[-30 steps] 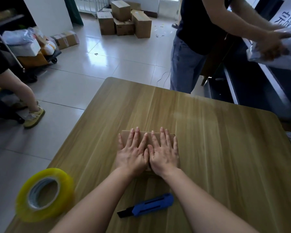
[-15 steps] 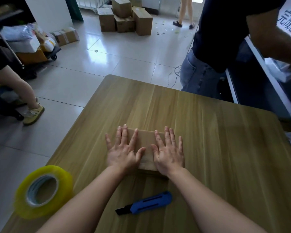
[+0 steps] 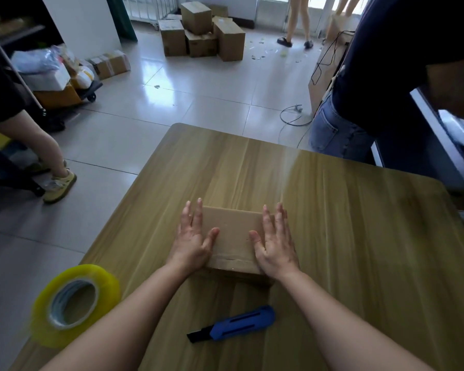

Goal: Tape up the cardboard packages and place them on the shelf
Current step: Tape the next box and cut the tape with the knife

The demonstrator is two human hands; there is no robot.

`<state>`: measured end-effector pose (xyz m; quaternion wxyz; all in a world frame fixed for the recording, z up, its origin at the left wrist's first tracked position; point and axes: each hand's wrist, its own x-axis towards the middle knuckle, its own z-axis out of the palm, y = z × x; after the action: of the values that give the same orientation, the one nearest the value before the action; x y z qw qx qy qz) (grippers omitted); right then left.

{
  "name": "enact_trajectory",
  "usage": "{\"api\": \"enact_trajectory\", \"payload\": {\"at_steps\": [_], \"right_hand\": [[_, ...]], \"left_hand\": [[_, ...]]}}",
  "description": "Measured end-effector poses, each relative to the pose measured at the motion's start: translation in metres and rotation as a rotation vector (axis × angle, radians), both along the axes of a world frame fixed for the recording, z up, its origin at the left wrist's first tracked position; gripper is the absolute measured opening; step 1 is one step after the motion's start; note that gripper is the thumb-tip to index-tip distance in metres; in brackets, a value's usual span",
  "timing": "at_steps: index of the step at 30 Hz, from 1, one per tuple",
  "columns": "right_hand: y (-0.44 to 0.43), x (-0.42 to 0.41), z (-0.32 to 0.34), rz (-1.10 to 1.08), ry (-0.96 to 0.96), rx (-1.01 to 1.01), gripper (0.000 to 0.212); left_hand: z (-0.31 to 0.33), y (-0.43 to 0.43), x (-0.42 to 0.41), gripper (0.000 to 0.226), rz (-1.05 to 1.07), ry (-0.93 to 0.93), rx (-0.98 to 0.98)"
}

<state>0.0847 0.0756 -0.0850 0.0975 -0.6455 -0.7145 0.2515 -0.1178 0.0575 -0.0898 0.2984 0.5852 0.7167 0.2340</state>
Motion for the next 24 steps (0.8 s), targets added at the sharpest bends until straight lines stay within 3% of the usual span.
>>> {"api": "enact_trajectory", "payload": {"at_steps": [4,7,9,13,20,24], "right_hand": [[-0.012,0.002,0.007,-0.409,0.674,-0.227,0.063],[-0.022,0.005,0.000,-0.561,0.918,-0.418,0.073],[-0.022,0.006,-0.004,-0.619,0.993,-0.497,0.089],[-0.019,0.006,-0.003,-0.668,1.024,-0.493,0.074],[-0.006,0.011,0.016,-0.708,1.186,-0.496,0.064],[0.013,0.018,0.039,-0.781,1.319,-0.400,0.057]], "left_hand": [[0.004,-0.013,-0.012,0.072,0.217,-0.551,-0.058],[0.003,-0.026,-0.010,0.069,0.202,-0.776,-0.137],[0.006,-0.029,-0.006,0.055,0.237,-0.883,-0.145],[0.007,-0.026,-0.007,0.050,0.232,-0.924,-0.177],[0.021,-0.011,-0.007,0.064,0.299,-0.986,-0.247],[0.043,0.013,-0.022,0.099,0.412,-1.017,-0.375]]}}
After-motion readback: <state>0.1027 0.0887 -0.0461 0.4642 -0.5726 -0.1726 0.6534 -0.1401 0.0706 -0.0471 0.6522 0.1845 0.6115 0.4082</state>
